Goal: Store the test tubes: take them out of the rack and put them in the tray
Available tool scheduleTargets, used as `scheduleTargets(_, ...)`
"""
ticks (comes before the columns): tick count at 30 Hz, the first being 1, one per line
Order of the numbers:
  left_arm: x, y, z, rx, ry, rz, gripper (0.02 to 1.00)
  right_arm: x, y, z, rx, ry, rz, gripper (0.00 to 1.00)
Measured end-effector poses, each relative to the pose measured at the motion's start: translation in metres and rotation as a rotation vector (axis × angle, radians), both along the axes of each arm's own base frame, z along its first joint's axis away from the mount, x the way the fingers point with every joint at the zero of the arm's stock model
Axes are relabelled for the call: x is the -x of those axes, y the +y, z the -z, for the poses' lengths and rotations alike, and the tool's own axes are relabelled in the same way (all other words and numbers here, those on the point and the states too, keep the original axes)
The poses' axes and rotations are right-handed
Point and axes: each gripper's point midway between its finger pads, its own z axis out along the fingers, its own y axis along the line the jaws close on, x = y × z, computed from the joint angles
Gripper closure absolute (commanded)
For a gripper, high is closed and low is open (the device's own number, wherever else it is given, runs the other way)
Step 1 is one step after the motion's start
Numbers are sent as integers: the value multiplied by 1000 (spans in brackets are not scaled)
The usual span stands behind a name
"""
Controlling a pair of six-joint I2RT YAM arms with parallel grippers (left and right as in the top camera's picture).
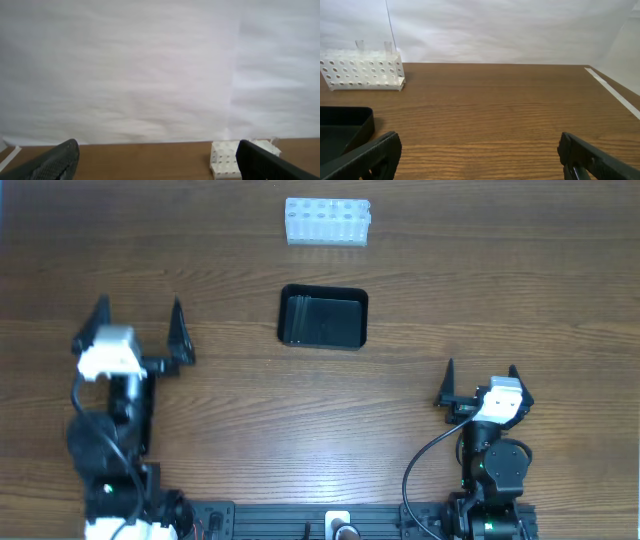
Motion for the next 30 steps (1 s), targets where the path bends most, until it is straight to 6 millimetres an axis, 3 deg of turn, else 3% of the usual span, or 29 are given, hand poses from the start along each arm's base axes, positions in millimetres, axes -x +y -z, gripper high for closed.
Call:
scheduleTargets(6,24,-1,45,-3,-26,10,18,0,0,0,0,0,0,7)
scheduleTargets(10,34,-2,59,-3,-58,14,18,0,0,0,0,0,0,9)
scheduleTargets(26,38,-12,144,-6,250,73,18,0,0,0,0,0,0,9)
scheduleTargets(30,38,-12,144,-5,252,73,20,0,0,0,0,0,0,7)
